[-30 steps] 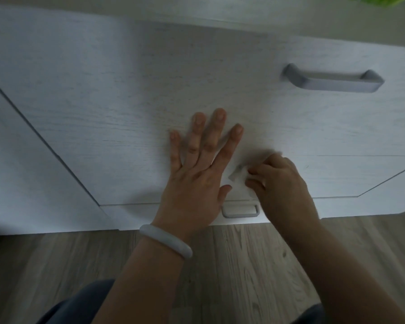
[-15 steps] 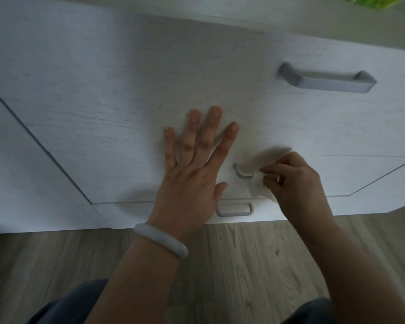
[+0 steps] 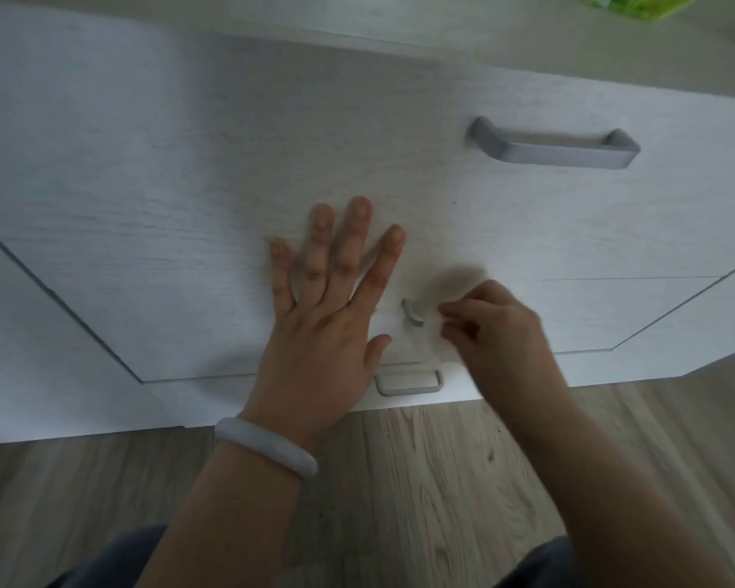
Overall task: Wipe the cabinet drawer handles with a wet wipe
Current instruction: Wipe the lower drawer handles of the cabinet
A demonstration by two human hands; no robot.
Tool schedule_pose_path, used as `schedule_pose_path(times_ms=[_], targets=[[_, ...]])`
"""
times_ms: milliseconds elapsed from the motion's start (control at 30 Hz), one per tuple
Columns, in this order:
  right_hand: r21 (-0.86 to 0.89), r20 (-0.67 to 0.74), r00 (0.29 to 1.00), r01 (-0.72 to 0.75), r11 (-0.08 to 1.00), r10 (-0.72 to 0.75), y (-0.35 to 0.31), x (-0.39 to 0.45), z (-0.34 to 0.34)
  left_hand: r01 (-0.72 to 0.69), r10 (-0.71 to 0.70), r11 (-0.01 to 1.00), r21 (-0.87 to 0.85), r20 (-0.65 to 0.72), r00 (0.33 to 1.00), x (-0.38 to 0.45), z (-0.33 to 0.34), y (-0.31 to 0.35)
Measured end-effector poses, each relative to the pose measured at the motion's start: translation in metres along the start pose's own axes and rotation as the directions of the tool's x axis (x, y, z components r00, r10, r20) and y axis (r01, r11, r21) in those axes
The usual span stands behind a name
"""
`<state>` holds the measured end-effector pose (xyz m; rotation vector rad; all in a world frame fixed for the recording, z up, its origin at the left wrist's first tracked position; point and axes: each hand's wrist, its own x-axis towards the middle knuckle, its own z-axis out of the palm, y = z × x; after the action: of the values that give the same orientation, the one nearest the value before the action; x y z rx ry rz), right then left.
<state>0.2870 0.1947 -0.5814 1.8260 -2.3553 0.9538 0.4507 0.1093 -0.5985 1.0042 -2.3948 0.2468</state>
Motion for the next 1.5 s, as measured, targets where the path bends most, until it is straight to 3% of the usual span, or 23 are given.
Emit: schedule_pose_path(times_ms=[133,333,500,733,900,1000,1167,1233,1300,1367,1433,1500], targets=[[0.005,0.047,0.997,0.064,0.998,-0.064,-0.017,-0.004,0.018,-0.004,0.005,1.0,0.022,-0.007,1.0,0.0,0.001,0.0],[0.027,-0.027,0.998,-0.059,0.998,0.06,0.015,0.002,-0.003,0.002,-0.002,1.0,0.024,0.004,1.0,0.0,0.0,0.001],[-0.025,0.054,0.995,0.086,0.996,-0.085,-0.01,-0.002,0.017,0.0,0.001,1.0,0.017,-0.011,1.0,0.001,0.0,0.001],[-0.012,-0.03,0.999,-0.037,0.999,0.037,0.028,0.003,-0.01,-0.001,0.001,1.0,0.007,-0.007,1.0,0.0,0.0,0.0],[-0.04,0.059,0.988,0.142,0.989,-0.139,-0.008,-0.001,0.013,0.001,0.0,1.0,0.019,-0.022,1.0,0.0,0.002,0.0],[-0.023,0.028,0.996,0.083,0.996,-0.082,0.007,0.001,0.005,-0.001,0.001,1.0,0.019,-0.017,1.0,0.001,0.002,0.0],[0.074,-0.143,0.978,-0.139,0.987,0.149,0.035,-0.004,-0.019,-0.012,0.013,1.0,0.009,-0.017,1.0,0.0,0.002,-0.002],[0.206,-0.219,0.908,-0.314,0.927,0.356,0.036,-0.003,-0.024,-0.012,0.012,1.0,0.007,-0.016,1.0,0.001,0.003,-0.001],[0.399,-0.176,0.801,-0.473,0.786,0.572,0.04,-0.002,-0.026,-0.006,0.006,1.0,0.002,-0.01,1.0,0.001,0.003,-0.001],[0.61,0.048,0.729,-0.563,0.558,0.683,0.038,-0.004,-0.022,-0.002,0.002,1.0,-0.001,-0.005,1.0,0.001,0.003,0.0],[0.747,0.257,0.665,-0.597,0.293,0.701,0.033,-0.007,-0.015,-0.003,0.003,1.0,0.002,-0.007,1.0,0.001,0.002,0.0],[0.817,0.358,0.618,-0.57,0.085,0.7,0.031,-0.006,-0.011,-0.002,0.002,1.0,0.006,-0.007,1.0,0.001,0.002,0.0]])
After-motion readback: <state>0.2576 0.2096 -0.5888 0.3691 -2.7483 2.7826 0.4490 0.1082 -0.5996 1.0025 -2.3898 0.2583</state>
